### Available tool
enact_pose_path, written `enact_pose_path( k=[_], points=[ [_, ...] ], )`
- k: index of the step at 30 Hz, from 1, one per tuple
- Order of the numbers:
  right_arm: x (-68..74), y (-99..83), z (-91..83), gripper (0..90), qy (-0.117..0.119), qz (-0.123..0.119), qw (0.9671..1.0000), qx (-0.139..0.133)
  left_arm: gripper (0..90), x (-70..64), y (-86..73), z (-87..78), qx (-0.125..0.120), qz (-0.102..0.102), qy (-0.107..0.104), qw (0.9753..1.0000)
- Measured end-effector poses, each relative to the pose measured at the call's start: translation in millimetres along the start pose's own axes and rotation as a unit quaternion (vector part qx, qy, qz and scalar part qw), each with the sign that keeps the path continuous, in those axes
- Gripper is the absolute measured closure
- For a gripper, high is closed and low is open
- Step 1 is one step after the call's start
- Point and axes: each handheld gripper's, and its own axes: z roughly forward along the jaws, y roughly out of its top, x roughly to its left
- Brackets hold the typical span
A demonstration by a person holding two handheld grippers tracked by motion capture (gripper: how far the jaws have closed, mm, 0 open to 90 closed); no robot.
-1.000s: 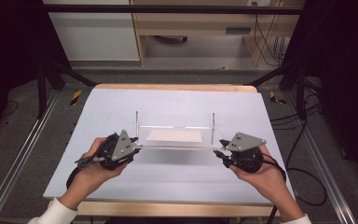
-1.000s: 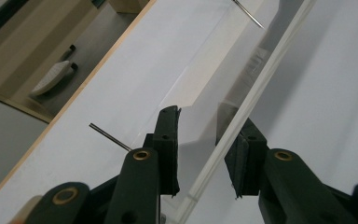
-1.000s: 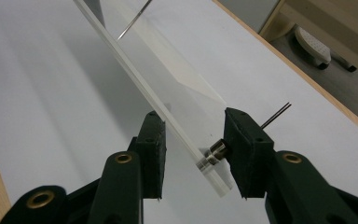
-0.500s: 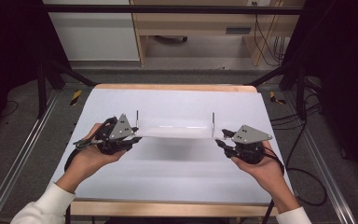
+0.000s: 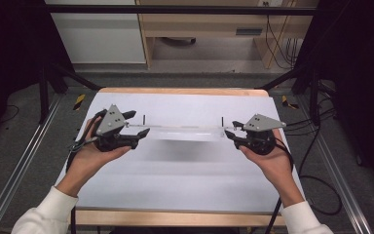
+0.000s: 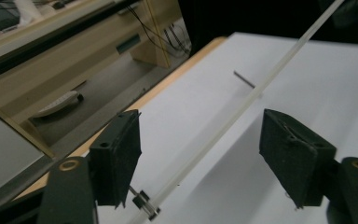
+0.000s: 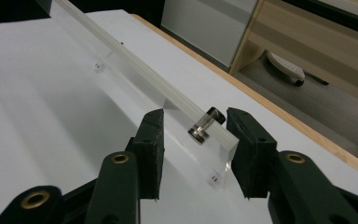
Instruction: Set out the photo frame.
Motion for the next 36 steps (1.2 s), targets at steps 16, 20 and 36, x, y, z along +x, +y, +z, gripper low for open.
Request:
enact_pose_path(
  k=[16, 20, 36],
  points=[
    [-42.8, 27.4, 33.2, 57.3, -0.019, 0.050, 0.9983, -0.023, 15.6, 11.8, -84.4, -10.2, 0.021, -0.130, 0.055, 0.9898],
    [-53.4, 31.5, 42.1, 57.1, -0.019, 0.064, 0.9974, -0.028, 15.6, 6.6, -121.9, 0.8, 0.056, -0.142, 0.053, 0.9869],
    [-86.4, 39.7, 75.4, 56.2, -0.016, 0.122, 0.9916, -0.039, 15.8, 3.2, -157.5, 11.1, 0.121, -0.127, 0.060, 0.9826]
  ],
)
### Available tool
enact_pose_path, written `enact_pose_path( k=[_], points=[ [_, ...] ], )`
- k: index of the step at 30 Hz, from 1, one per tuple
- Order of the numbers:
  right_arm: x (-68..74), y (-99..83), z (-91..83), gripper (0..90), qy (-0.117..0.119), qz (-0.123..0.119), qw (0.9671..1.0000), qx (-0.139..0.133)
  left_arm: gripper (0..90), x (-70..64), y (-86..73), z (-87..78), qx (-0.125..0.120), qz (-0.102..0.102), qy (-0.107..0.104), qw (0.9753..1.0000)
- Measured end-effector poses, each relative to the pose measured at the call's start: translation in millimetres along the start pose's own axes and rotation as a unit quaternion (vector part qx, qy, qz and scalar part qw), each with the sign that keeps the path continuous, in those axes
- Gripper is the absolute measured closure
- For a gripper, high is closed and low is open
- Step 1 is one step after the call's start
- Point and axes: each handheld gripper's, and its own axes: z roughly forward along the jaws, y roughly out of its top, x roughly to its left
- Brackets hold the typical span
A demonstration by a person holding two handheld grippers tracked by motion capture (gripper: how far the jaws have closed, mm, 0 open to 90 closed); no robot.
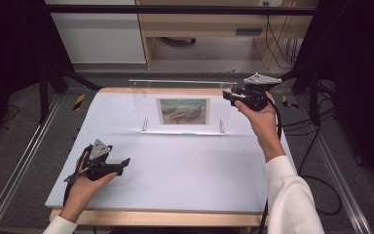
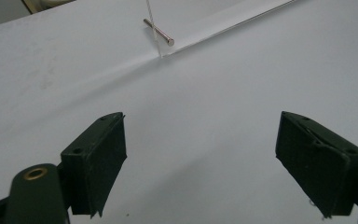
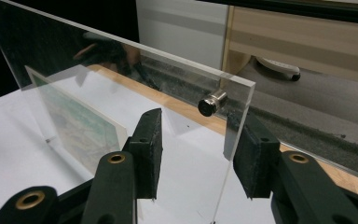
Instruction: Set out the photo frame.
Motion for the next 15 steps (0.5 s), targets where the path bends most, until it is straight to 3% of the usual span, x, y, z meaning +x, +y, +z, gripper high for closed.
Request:
enact_pose_path(
  k=[9, 15],
  points=[
    [-6.5, 3.5, 12.2, 54.4, -0.007, 0.028, 0.9996, 0.003, 15.9, -0.3, -0.8, -1.7, 0.000, 0.001, -0.001, 1.0000],
    [-6.6, 5.9, 17.9, 50.4, -0.014, 0.032, 0.9994, 0.009, 15.9, -0.9, -2.6, -0.4, 0.004, 0.002, -0.003, 1.0000]
  ],
)
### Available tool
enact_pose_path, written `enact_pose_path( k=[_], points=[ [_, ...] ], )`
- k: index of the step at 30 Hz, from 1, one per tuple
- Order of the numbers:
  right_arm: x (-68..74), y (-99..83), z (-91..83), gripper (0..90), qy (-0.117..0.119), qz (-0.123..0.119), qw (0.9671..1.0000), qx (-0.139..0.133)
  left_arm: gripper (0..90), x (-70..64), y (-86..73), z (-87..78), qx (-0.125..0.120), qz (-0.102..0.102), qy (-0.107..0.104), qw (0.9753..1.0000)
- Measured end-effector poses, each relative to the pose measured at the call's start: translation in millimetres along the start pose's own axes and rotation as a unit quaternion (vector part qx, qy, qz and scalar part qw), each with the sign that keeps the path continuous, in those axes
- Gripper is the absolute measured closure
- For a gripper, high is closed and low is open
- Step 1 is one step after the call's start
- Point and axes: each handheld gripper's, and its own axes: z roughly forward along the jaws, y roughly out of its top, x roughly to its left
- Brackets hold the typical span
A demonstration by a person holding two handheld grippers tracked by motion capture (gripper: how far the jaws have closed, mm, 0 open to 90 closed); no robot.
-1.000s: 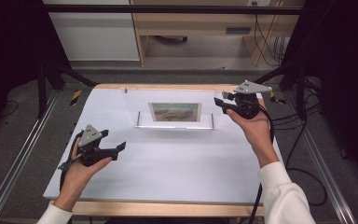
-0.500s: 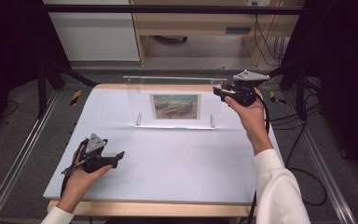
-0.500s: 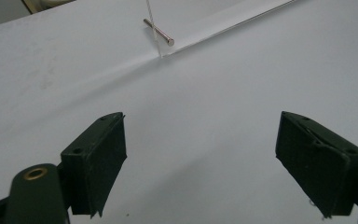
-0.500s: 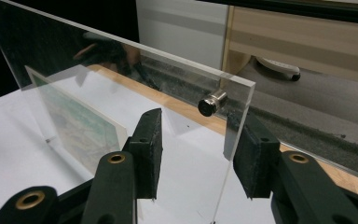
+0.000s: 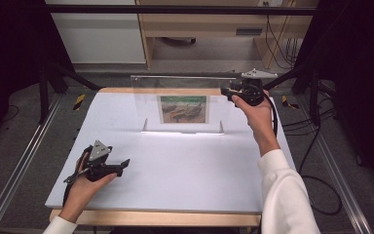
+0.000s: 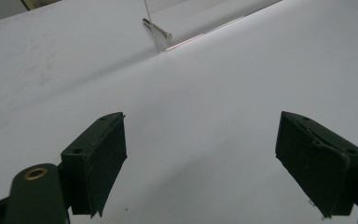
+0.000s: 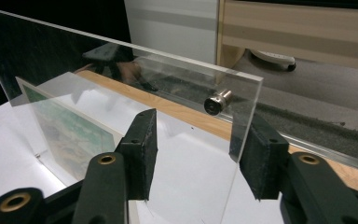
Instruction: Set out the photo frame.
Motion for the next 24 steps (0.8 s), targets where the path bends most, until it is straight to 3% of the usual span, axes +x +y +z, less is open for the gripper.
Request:
enact_pose_path(
  k=[2, 5, 10, 14, 16, 21, 24],
  points=[
    [0.9, 0.9, 1.4, 46.1, 0.001, 0.002, 1.0000, 0.000, 15.9, -0.8, -0.5, 0.1, 0.000, 0.001, 0.001, 1.0000],
    [2.8, -0.3, -0.2, 38.1, -0.015, -0.002, 0.9999, 0.003, 15.7, -2.4, -1.8, -0.8, 0.004, 0.007, 0.002, 1.0000],
    [8.8, -19.2, -14.7, 22.7, -0.044, -0.010, 0.9990, 0.005, 14.9, -3.5, -4.1, -0.1, 0.015, 0.010, 0.007, 0.9998],
    [22.8, -54.6, -31.8, 13.7, -0.067, -0.031, 0.9969, 0.029, 11.7, -2.8, -6.7, 2.6, 0.027, 0.001, 0.012, 0.9996],
    [31.8, -77.3, -39.5, 11.4, -0.079, -0.040, 0.9946, 0.054, 10.5, -2.3, -7.8, 3.0, 0.031, -0.006, 0.014, 0.9994],
    [53.3, -139.8, -55.0, 10.4, -0.077, -0.060, 0.9876, 0.123, 7.9, -2.4, -10.6, 3.2, 0.034, -0.017, 0.013, 0.9992],
    [55.8, -157.9, -58.7, 8.3, -0.070, -0.060, 0.9839, 0.153, 7.8, -3.4, -12.6, 5.5, 0.040, -0.020, 0.007, 0.9990]
  ],
)
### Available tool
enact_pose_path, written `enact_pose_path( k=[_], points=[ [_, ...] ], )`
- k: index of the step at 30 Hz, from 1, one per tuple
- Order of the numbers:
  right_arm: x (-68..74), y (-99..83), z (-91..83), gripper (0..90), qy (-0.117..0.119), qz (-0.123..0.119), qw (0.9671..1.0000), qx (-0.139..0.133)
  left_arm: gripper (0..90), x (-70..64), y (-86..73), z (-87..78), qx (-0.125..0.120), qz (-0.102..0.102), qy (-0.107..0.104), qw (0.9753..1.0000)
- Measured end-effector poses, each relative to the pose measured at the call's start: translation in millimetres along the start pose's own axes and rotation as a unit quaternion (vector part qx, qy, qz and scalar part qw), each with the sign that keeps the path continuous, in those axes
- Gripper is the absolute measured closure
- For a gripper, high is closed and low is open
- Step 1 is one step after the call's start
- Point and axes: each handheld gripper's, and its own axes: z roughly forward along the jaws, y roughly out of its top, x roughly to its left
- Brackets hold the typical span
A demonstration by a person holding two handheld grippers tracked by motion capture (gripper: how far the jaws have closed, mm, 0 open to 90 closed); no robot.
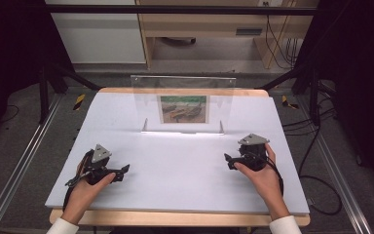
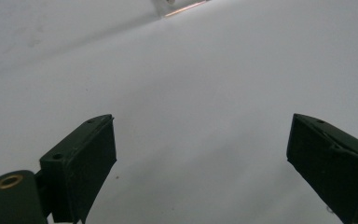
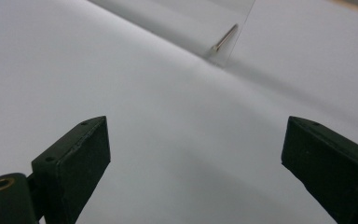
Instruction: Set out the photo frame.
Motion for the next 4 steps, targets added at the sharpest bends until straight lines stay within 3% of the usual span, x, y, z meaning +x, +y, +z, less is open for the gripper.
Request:
enact_pose_path(
  k=[4],
  points=[
    [4.5, -10.9, -0.8, 7.8, 0.015, 0.028, 0.9995, 0.003, 7.8, -0.2, -0.7, 2.7, 0.008, 0.012, 0.009, 0.9999]
  ],
)
